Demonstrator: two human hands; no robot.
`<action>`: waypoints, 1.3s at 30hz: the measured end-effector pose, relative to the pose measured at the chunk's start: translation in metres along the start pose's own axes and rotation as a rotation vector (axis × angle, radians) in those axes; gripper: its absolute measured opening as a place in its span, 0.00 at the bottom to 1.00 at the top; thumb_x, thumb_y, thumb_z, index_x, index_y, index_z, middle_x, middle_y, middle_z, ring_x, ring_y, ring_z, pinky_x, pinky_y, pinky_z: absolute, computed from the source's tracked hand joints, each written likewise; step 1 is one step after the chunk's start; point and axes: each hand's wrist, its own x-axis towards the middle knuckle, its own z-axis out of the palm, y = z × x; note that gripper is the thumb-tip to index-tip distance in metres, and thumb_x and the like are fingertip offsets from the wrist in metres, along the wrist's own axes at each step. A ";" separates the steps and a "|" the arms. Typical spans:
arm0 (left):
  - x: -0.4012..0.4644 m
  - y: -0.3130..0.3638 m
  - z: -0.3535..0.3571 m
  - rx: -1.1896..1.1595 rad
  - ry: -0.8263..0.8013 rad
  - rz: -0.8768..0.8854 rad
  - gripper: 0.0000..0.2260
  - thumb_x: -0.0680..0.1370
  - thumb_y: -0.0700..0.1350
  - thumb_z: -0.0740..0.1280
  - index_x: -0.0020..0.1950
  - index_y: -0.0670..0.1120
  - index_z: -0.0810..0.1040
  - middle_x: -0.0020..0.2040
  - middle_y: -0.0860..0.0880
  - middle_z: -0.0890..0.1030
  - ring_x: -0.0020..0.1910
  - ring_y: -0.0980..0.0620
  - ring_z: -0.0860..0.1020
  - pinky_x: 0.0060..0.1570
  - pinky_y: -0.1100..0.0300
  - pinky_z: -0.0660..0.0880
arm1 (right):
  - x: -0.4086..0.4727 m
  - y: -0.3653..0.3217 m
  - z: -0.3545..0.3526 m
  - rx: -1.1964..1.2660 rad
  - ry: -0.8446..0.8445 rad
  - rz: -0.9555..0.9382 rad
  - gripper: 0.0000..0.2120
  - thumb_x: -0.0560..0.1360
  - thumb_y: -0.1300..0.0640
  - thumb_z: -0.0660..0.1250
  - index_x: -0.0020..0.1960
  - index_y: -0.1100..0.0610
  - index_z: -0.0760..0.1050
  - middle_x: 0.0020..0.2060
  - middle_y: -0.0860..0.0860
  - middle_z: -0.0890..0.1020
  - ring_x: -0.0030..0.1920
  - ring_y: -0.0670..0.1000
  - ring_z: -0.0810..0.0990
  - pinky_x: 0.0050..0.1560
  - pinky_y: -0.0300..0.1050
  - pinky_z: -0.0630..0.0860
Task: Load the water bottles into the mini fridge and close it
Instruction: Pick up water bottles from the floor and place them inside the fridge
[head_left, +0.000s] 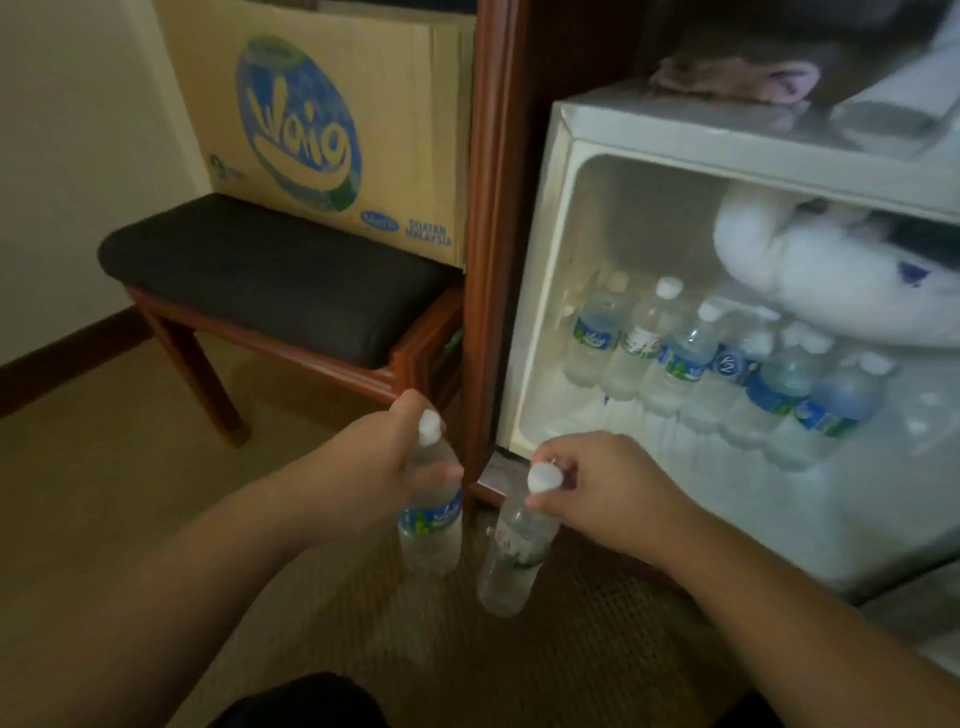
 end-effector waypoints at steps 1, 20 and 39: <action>0.006 0.012 -0.005 -0.013 0.025 0.020 0.14 0.78 0.62 0.67 0.56 0.59 0.67 0.49 0.55 0.79 0.46 0.57 0.81 0.42 0.57 0.83 | 0.002 0.003 -0.015 0.014 0.038 0.029 0.08 0.68 0.47 0.77 0.45 0.45 0.82 0.37 0.43 0.82 0.40 0.42 0.80 0.42 0.46 0.79; 0.147 0.158 0.024 0.317 0.146 0.135 0.21 0.78 0.60 0.69 0.64 0.49 0.73 0.51 0.45 0.82 0.50 0.45 0.80 0.47 0.51 0.78 | 0.104 0.113 -0.102 -0.025 0.495 0.224 0.13 0.71 0.48 0.76 0.54 0.48 0.80 0.47 0.50 0.83 0.48 0.55 0.82 0.48 0.48 0.78; 0.190 0.174 0.038 0.391 0.203 0.018 0.15 0.77 0.55 0.72 0.55 0.45 0.82 0.51 0.45 0.80 0.46 0.46 0.80 0.43 0.55 0.75 | 0.133 0.123 -0.098 -0.053 0.466 0.122 0.18 0.77 0.52 0.70 0.66 0.51 0.76 0.56 0.56 0.79 0.55 0.59 0.79 0.54 0.49 0.77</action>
